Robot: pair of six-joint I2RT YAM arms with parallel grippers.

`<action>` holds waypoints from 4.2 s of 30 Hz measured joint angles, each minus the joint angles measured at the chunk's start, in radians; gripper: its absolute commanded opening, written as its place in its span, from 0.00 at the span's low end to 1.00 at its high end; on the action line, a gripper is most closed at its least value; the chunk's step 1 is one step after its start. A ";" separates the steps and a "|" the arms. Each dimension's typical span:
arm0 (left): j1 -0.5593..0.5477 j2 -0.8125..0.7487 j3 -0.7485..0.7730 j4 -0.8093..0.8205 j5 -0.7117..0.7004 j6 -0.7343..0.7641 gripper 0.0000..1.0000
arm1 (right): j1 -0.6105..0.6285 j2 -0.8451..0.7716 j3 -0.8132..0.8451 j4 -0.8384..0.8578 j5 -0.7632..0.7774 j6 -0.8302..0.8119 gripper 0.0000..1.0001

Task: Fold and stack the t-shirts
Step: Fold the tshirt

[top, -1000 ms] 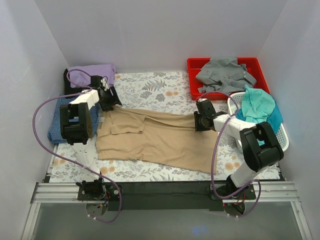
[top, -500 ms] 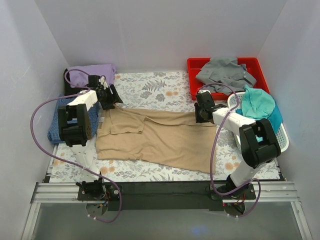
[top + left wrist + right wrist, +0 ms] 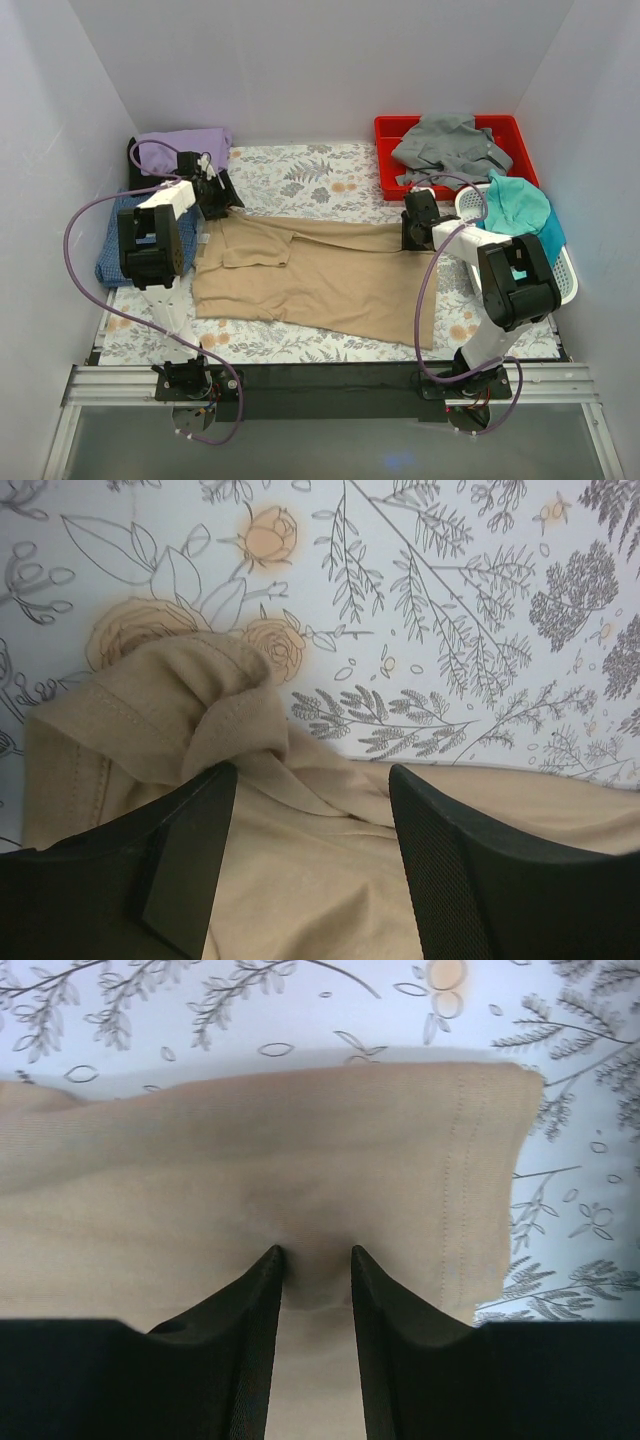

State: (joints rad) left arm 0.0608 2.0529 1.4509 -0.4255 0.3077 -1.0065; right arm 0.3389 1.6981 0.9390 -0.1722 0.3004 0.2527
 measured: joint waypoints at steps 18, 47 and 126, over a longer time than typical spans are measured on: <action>0.023 0.007 0.025 0.095 0.018 0.007 0.63 | -0.110 0.017 0.047 -0.014 -0.005 -0.098 0.38; 0.018 -0.177 -0.198 0.200 0.054 -0.057 0.53 | 0.156 -0.186 0.018 0.018 -0.372 -0.114 0.41; 0.017 -0.003 -0.028 0.193 -0.144 0.031 0.43 | 0.099 0.231 0.234 0.158 -0.226 -0.103 0.39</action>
State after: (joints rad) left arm 0.0780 2.0499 1.4231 -0.2329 0.1635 -0.9760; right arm 0.4377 1.9289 1.1732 -0.0147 0.0742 0.1493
